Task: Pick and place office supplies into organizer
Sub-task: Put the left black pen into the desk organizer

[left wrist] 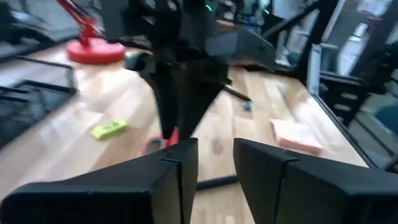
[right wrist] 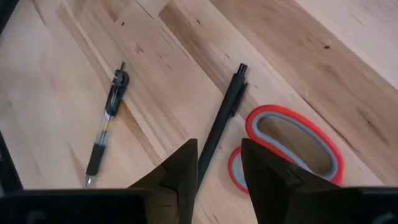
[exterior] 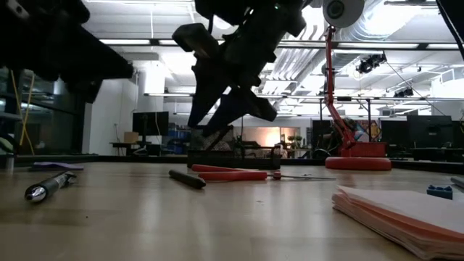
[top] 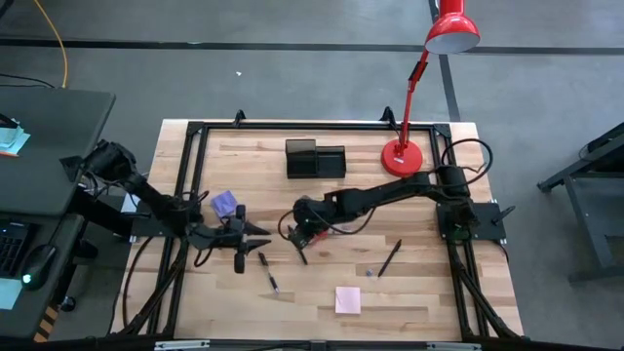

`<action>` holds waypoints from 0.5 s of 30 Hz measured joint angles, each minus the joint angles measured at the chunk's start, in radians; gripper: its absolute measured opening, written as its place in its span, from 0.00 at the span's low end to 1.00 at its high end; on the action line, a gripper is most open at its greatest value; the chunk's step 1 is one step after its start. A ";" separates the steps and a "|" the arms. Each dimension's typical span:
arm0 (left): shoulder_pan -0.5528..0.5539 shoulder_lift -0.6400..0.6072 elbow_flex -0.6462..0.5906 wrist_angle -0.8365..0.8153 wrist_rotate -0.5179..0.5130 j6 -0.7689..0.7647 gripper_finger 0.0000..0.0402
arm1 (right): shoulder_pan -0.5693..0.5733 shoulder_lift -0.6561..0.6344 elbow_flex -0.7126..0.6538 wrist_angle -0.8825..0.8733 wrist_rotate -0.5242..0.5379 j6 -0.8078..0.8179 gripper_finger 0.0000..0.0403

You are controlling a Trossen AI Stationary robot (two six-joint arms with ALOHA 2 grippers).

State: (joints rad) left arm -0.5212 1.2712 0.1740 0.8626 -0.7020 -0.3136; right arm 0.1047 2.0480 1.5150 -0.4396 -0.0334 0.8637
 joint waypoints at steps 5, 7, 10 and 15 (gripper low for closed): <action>-0.152 -0.109 -0.031 0.008 -0.157 0.057 0.17 | 0.004 0.000 0.000 0.014 0.024 -0.008 0.29; -0.200 -0.173 -0.038 0.005 -0.160 0.086 0.16 | 0.008 0.000 0.000 0.032 0.025 -0.011 0.29; -0.241 -0.266 -0.038 -0.056 -0.116 0.115 0.15 | 0.014 0.006 0.001 0.083 -0.001 0.018 0.29; -0.285 -0.381 -0.039 -0.097 -0.112 0.142 0.17 | 0.015 0.072 0.021 0.080 -0.038 0.080 0.29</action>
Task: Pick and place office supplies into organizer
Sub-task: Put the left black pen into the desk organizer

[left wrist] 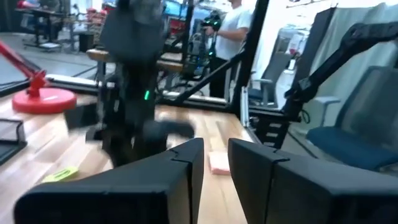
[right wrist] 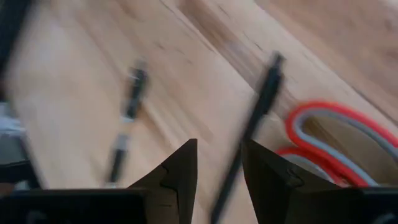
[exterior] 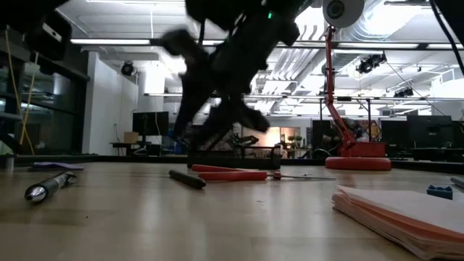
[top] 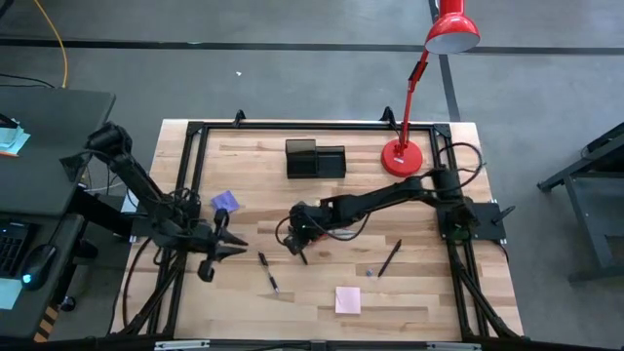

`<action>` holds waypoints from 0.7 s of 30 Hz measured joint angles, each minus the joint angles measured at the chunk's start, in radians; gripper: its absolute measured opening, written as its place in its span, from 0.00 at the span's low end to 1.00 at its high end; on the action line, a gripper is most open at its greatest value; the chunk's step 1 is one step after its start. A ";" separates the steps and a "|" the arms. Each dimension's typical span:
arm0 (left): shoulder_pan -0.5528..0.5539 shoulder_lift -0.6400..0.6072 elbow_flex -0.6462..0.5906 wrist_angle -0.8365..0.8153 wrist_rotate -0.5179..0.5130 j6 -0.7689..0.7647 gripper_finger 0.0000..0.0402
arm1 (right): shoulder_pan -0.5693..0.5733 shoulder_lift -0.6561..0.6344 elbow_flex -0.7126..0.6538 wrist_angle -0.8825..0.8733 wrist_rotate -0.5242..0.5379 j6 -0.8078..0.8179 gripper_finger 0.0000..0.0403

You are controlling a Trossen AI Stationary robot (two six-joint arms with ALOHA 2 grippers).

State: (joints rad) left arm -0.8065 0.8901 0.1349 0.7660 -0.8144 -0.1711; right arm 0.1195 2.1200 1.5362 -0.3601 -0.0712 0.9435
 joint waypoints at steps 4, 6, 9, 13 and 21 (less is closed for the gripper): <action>-0.022 -0.044 0.000 -0.064 0.003 0.008 0.18 | 0.000 0.053 0.046 -0.043 0.009 0.001 0.29; -0.022 -0.046 0.000 -0.097 0.003 -0.005 0.18 | 0.006 0.063 0.083 -0.057 0.066 -0.010 0.29; -0.018 -0.044 0.000 -0.129 0.002 -0.030 0.18 | 0.015 0.078 0.147 -0.135 0.154 -0.041 0.29; -0.018 -0.043 0.000 -0.148 0.003 -0.039 0.18 | 0.028 0.134 0.263 -0.293 0.233 -0.045 0.29; -0.018 -0.043 0.000 -0.149 0.004 -0.047 0.18 | 0.061 0.308 0.595 -0.578 0.277 -0.091 0.29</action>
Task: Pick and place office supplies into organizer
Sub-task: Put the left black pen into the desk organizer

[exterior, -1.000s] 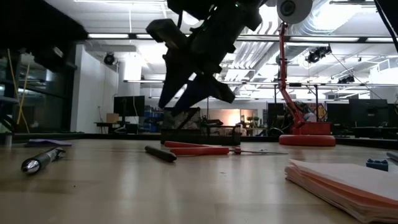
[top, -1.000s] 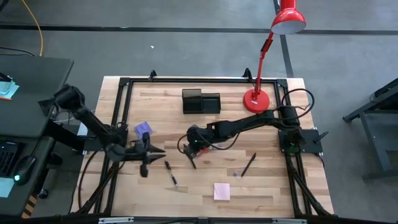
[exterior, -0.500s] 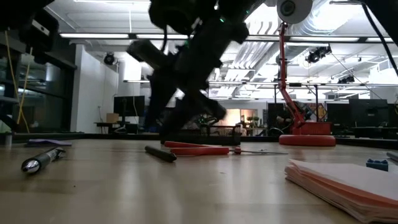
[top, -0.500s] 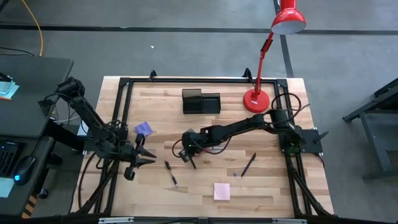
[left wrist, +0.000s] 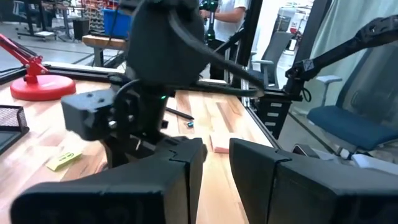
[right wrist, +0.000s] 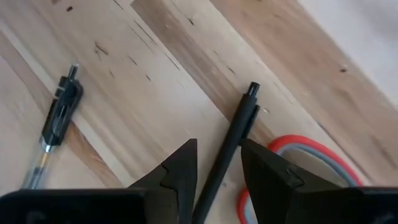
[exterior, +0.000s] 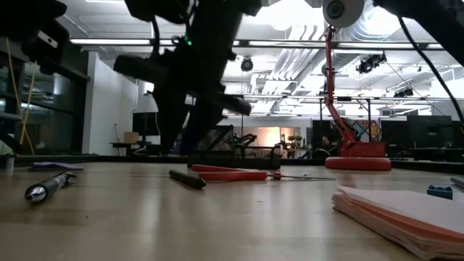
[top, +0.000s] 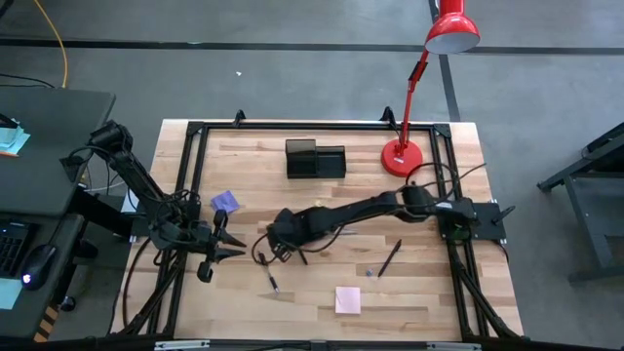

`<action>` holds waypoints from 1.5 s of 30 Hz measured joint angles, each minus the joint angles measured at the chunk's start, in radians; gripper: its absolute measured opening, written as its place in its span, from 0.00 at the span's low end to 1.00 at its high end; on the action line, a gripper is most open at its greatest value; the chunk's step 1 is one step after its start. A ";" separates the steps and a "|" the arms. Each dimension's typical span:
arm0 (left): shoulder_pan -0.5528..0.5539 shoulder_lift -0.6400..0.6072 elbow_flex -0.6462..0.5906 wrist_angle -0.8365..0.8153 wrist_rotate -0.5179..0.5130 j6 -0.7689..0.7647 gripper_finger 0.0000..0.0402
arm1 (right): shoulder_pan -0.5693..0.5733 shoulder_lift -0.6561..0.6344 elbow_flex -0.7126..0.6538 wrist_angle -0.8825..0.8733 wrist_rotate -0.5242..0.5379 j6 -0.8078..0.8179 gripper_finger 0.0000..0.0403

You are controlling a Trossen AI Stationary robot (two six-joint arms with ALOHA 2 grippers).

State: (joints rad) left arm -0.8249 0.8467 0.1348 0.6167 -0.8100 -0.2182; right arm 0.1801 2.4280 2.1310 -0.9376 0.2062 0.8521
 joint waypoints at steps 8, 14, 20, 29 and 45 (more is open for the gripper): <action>0.000 0.000 0.000 -0.025 0.014 -0.036 0.18 | -0.003 0.040 0.129 -0.112 0.020 -0.008 0.29; 0.000 0.000 0.000 -0.034 0.017 -0.049 0.18 | -0.005 0.041 0.113 -0.121 0.000 -0.004 0.29; 0.000 0.000 0.000 -0.037 0.017 -0.049 0.18 | -0.005 0.049 0.112 -0.119 -0.008 -0.004 0.29; 0.000 0.000 0.000 -0.044 0.017 -0.050 0.18 | -0.010 0.065 0.111 -0.110 -0.036 -0.015 0.29; 0.000 0.000 0.000 -0.044 0.021 -0.052 0.18 | -0.023 0.105 0.112 -0.104 -0.110 -0.017 0.29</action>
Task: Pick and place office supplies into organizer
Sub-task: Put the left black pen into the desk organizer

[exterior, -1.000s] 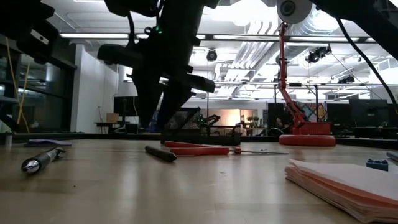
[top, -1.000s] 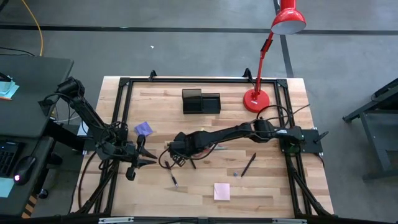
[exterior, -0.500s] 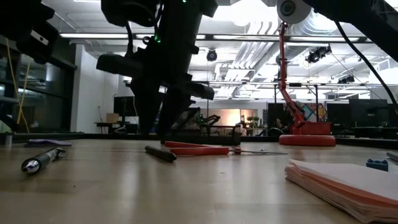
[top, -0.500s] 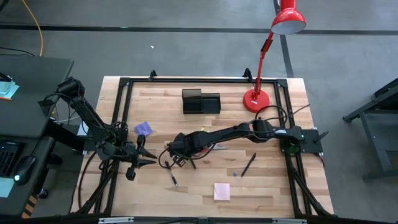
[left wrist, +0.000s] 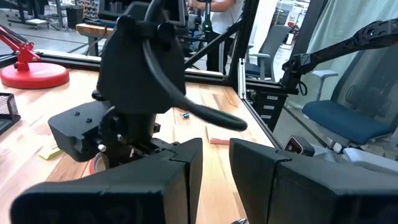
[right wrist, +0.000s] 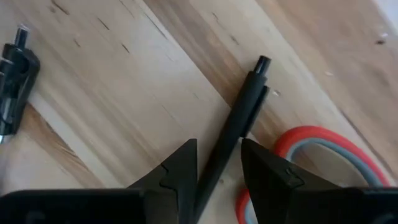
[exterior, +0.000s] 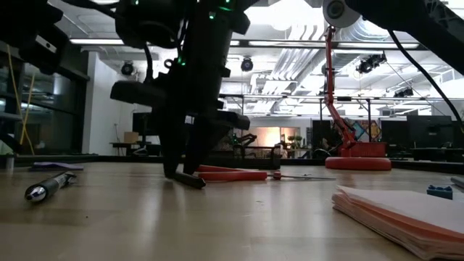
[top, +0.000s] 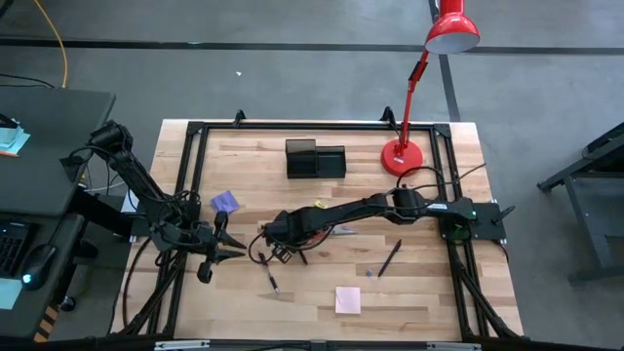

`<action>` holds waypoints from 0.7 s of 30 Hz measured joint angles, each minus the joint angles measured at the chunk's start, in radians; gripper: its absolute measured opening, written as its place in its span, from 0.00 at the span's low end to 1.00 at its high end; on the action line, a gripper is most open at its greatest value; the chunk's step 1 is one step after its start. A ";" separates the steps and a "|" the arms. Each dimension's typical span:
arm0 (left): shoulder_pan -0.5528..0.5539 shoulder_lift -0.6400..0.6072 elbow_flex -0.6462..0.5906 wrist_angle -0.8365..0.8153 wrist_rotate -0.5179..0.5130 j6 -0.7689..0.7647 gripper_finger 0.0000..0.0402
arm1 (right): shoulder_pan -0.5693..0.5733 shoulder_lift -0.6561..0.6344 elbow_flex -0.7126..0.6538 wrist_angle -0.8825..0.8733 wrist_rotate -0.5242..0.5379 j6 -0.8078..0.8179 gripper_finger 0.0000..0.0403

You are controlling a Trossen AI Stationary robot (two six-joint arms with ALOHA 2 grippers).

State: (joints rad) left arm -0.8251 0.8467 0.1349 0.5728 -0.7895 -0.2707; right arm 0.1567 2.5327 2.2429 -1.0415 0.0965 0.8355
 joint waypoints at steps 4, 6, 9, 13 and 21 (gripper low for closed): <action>0.000 0.000 0.000 0.000 0.000 0.000 0.18 | -0.005 0.004 0.000 -0.001 -0.013 -0.007 0.29; 0.000 0.000 0.000 0.000 0.000 -0.001 0.18 | -0.011 0.004 0.000 -0.002 -0.039 -0.010 0.29; 0.000 0.000 0.000 0.000 0.000 0.000 0.18 | -0.029 0.004 0.001 -0.002 -0.118 -0.010 0.29; 0.000 0.000 0.000 0.000 0.000 0.000 0.18 | -0.056 0.004 0.001 -0.003 -0.204 -0.010 0.29; 0.000 0.000 0.000 -0.014 0.000 -0.001 0.18 | -0.053 0.004 0.001 -0.015 -0.168 -0.005 0.28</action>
State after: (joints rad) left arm -0.8253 0.8467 0.1349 0.5588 -0.7894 -0.2714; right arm 0.1035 2.5362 2.2440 -1.0565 -0.0712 0.8303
